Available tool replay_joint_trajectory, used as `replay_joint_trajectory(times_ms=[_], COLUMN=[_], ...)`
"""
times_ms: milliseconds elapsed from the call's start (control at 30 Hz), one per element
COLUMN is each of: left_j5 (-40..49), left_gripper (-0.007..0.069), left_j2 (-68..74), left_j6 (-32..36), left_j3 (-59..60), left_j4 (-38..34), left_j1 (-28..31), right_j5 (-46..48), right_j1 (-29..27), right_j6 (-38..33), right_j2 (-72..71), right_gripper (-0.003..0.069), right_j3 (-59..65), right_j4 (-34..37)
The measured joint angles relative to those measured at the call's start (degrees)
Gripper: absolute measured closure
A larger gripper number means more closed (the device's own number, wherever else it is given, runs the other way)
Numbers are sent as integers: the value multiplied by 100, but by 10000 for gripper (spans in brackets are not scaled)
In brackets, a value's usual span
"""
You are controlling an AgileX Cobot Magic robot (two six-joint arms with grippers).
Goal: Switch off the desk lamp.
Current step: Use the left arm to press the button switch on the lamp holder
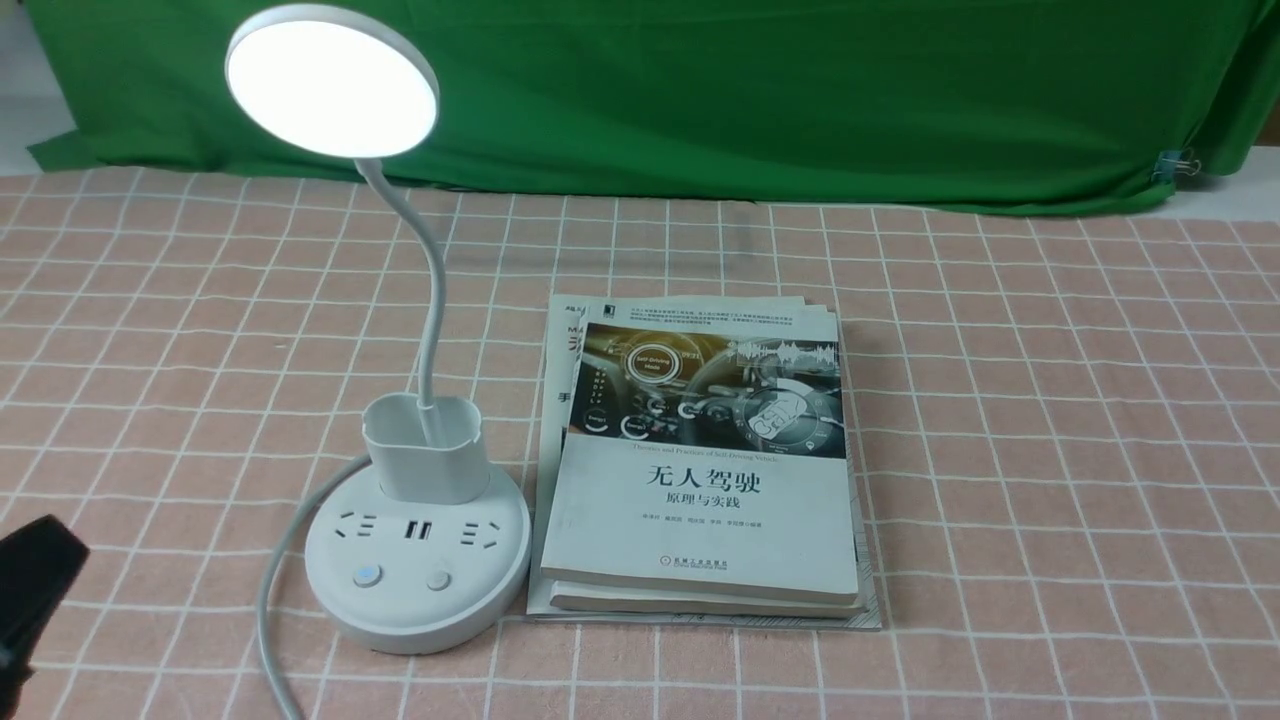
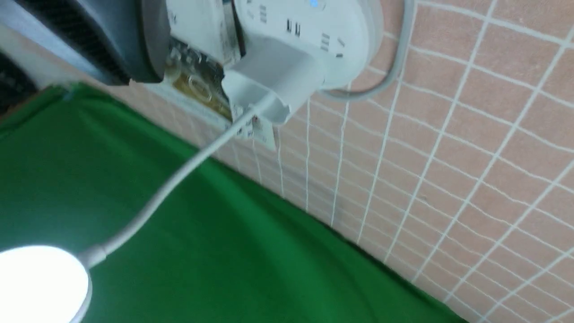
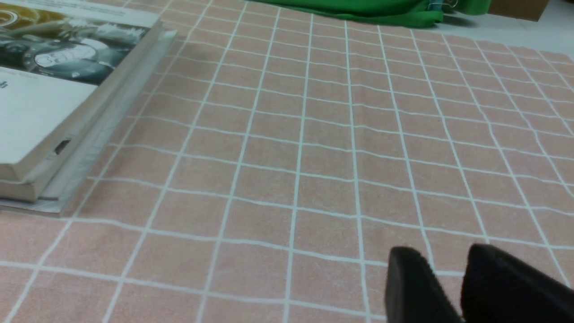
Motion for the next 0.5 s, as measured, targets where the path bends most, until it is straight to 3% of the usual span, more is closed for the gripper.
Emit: replay_joint_trajectory(times_ms=[100,233,333,367,500], left_j5=[1253,2269,2387,2381,2398], left_gripper=[619,619,619,619,619], left_j2=[1176,2546,3312,3791,5048], left_j6=[222,749,835,798,332], left_j3=[-875,-1503,-1752,-1900,-2352], left_j4=[433,535,693,916,1621], left_j1=[11,-106,-527,-908,-1795], right_j5=[0,0,0,0,0], right_j1=[0,0,0,0,0], right_j6=[0,0,0,0,0], right_j2=[0,0,0,0,0], right_gripper=[419,419,419,419,419], right_j3=[0,0,0,0,0], right_j4=[0,0,0,0,0])
